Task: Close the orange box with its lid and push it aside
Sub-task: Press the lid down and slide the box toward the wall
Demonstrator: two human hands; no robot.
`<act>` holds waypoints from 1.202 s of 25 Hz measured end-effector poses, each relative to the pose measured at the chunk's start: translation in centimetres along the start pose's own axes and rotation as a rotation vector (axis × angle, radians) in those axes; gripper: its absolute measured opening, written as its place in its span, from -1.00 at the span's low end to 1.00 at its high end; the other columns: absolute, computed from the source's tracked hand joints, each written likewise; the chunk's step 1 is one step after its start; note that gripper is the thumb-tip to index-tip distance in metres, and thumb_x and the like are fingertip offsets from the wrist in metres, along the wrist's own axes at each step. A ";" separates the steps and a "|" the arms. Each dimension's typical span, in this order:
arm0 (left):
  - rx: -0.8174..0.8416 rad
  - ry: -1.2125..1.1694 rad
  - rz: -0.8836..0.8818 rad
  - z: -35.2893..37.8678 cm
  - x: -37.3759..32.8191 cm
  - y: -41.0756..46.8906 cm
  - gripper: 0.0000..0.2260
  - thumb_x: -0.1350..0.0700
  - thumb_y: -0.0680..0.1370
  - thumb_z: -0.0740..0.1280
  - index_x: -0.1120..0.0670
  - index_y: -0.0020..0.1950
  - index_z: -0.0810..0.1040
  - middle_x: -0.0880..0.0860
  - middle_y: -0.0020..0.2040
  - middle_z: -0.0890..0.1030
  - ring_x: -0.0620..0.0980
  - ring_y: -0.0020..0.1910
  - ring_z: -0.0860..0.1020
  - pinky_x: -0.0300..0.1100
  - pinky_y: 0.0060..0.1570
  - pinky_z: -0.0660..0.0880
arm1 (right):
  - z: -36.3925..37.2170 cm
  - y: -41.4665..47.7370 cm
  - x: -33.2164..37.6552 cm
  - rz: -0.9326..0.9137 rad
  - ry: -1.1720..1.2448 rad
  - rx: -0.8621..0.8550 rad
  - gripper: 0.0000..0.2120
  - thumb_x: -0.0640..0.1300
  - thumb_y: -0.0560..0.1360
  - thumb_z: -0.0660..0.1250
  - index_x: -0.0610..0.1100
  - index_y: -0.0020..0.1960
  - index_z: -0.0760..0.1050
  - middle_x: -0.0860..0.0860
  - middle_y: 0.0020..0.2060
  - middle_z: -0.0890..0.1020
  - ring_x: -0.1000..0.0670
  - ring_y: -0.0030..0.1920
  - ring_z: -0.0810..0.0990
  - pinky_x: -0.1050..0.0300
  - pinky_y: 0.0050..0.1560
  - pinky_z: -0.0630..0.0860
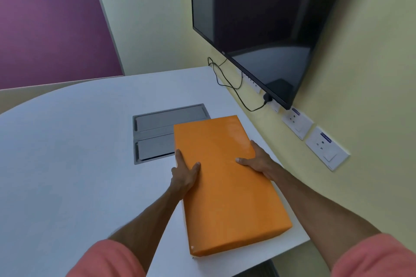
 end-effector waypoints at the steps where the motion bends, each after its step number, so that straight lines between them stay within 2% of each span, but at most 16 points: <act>1: 0.005 -0.006 0.003 1.3 -0.5 0.0 -0.18 -0.17 0.55 0.27 -0.09 0.57 -0.25 0.27 0.51 0.23 0.33 0.43 0.32 0.32 0.38 0.30 | -1.2 0.3 -0.7 0.001 0.005 -0.001 0.00 0.09 0.38 0.50 0.02 0.59 -0.07 -0.09 0.54 0.21 -0.17 0.49 0.27 -0.21 0.41 0.34; 14: 0.093 -0.021 -0.007 12.9 -4.2 -1.0 -0.21 -0.17 0.57 0.23 -0.08 0.56 -0.28 0.24 0.52 0.22 0.32 0.44 0.31 0.30 0.39 0.30 | -11.4 3.1 -7.9 0.012 -0.006 0.014 -0.01 0.06 0.36 0.53 0.03 0.58 -0.01 -0.07 0.53 0.24 -0.16 0.46 0.31 -0.13 0.36 0.38; 21: 0.126 0.001 0.000 15.0 -4.8 -1.1 -0.20 -0.16 0.58 0.22 -0.06 0.56 -0.30 0.22 0.53 0.21 0.30 0.44 0.32 0.29 0.39 0.31 | -13.1 4.2 -9.4 0.026 0.020 0.048 -0.01 0.00 0.36 0.54 0.03 0.59 0.00 -0.09 0.52 0.27 -0.17 0.44 0.35 -0.23 0.39 0.37; 30: 0.124 0.007 -0.015 16.0 -5.4 -0.2 -0.20 -0.15 0.58 0.23 -0.07 0.55 -0.31 0.24 0.53 0.18 0.32 0.45 0.29 0.32 0.39 0.29 | -13.8 5.5 -9.9 0.040 0.032 0.062 -0.02 -0.01 0.40 0.51 0.03 0.59 -0.06 -0.08 0.55 0.17 -0.15 0.49 0.27 -0.12 0.38 0.34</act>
Point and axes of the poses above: each hand's wrist, its own y-axis towards the middle knuckle, its own z-axis out of the palm, x = y × z, the point moved 4 cm from there along y, towards the middle knuckle
